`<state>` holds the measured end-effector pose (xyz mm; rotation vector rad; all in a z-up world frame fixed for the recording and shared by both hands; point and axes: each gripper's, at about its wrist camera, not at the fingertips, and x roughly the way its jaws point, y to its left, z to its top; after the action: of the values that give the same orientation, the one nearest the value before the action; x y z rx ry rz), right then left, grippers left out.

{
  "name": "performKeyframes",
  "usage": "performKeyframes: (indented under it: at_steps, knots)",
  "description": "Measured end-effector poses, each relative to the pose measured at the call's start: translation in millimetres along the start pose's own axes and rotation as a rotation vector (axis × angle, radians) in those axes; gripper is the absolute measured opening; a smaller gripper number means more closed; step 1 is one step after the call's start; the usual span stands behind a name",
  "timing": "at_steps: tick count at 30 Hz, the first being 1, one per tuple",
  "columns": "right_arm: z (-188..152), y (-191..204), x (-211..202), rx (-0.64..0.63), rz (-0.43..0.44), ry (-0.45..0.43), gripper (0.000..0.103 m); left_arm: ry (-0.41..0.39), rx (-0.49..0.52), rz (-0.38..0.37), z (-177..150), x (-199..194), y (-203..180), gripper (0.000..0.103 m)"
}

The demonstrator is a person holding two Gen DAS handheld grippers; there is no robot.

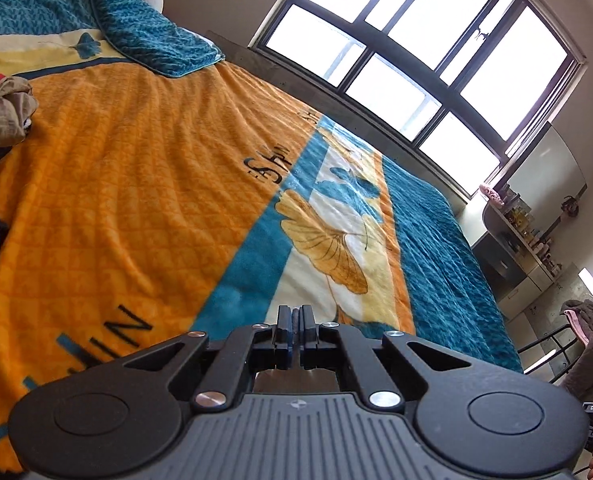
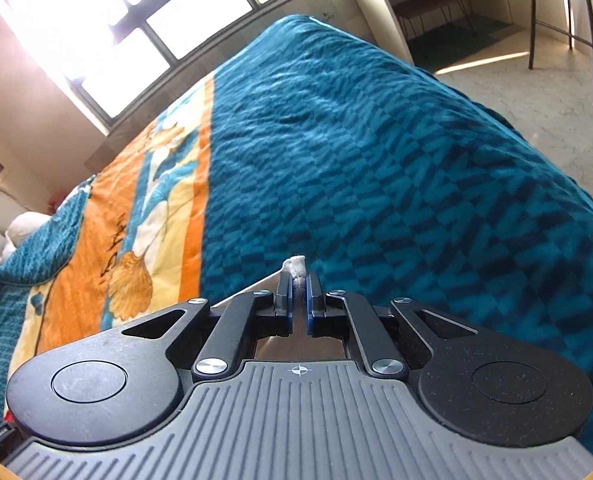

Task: Fold clothes
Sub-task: 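Lift the hem with both grippers and fold it over toward the collar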

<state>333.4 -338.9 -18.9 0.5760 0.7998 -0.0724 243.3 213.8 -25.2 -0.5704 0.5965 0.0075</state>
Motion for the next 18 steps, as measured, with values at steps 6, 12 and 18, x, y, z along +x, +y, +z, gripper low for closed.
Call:
performKeyframes:
  at_steps: [6, 12, 18]
  knots:
    - [-47.9, -27.1, -38.0, -0.013, -0.114, 0.126, 0.005, 0.168, 0.103, 0.109, -57.0, -42.4, -11.1, 0.001]
    - [-90.8, -49.1, -80.2, -0.045, -0.153, 0.132, 0.005, 0.163, 0.209, 0.126, -109.6, -102.5, -29.3, 0.001]
    - [-120.7, -76.6, -133.2, -0.031, -0.138, 0.111, 0.005, 0.124, 0.231, 0.104, -135.7, -163.9, -38.2, 0.001]
